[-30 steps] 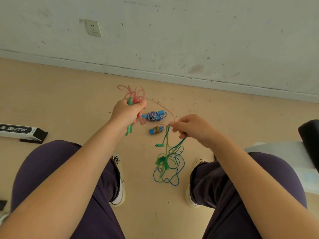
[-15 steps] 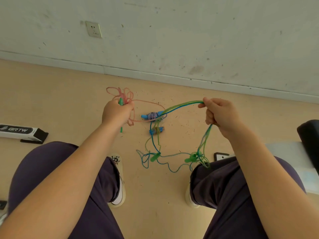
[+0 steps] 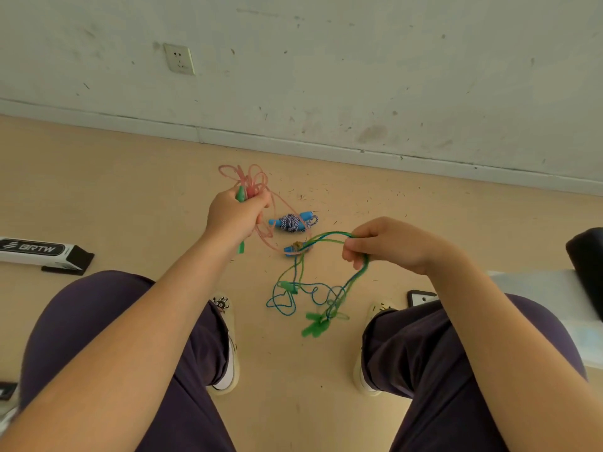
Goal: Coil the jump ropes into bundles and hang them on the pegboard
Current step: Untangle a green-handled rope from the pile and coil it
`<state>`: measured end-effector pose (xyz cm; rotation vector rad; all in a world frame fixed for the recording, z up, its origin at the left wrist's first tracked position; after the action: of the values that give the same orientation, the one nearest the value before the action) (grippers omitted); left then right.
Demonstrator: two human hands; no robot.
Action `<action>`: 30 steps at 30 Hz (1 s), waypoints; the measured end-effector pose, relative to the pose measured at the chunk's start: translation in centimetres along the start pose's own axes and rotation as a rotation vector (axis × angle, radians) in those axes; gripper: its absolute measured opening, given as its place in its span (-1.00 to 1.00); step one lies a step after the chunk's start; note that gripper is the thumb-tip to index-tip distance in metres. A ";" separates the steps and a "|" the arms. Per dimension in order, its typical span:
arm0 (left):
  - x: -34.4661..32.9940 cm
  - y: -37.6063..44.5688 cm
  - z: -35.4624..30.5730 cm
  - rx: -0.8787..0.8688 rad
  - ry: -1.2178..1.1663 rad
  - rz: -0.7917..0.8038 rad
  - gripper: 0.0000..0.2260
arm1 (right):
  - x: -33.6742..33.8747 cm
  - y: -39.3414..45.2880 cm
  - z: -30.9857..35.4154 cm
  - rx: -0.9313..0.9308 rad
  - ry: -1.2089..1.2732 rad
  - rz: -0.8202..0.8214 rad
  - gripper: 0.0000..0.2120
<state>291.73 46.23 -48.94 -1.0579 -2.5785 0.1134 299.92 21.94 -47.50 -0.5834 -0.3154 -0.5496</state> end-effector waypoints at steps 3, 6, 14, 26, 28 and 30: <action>0.3 0.0 -0.3 -0.010 -0.033 -0.025 -0.83 | -0.6 0.1 0.1 -0.036 0.054 0.028 -0.76; 0.9 0.0 -0.2 -0.001 -0.045 -0.081 -0.76 | -0.1 -0.2 0.2 -0.042 0.050 0.015 -0.75; 4.7 0.3 0.3 0.034 -0.161 -0.347 -0.82 | 5.7 -0.6 -2.1 -0.191 0.059 -0.487 -0.76; -3.0 -1.1 1.0 0.018 0.236 0.252 -0.80 | 1.7 -0.1 1.9 0.107 0.221 -0.186 -0.74; -3.0 -0.9 1.1 -0.020 0.393 0.255 -0.71 | 1.0 -0.1 2.6 0.132 0.307 -0.148 -0.75; -3.0 -0.7 0.6 -0.116 0.669 0.223 -0.57 | 0.1 0.0 3.1 0.129 0.333 -0.092 -0.74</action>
<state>292.99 43.68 -50.20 -1.1740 -1.8828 -0.2915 299.63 23.78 -44.96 -0.3461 -0.0617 -0.6985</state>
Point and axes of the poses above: each hand's wrist, its own y-axis towards the middle knuckle, its own x-axis out of the back of the hand, z = x × y, the point moved 10 cm from there along y, towards the middle knuckle, and after that the axes turned 3 degrees about -z, right-handed, at the moved point
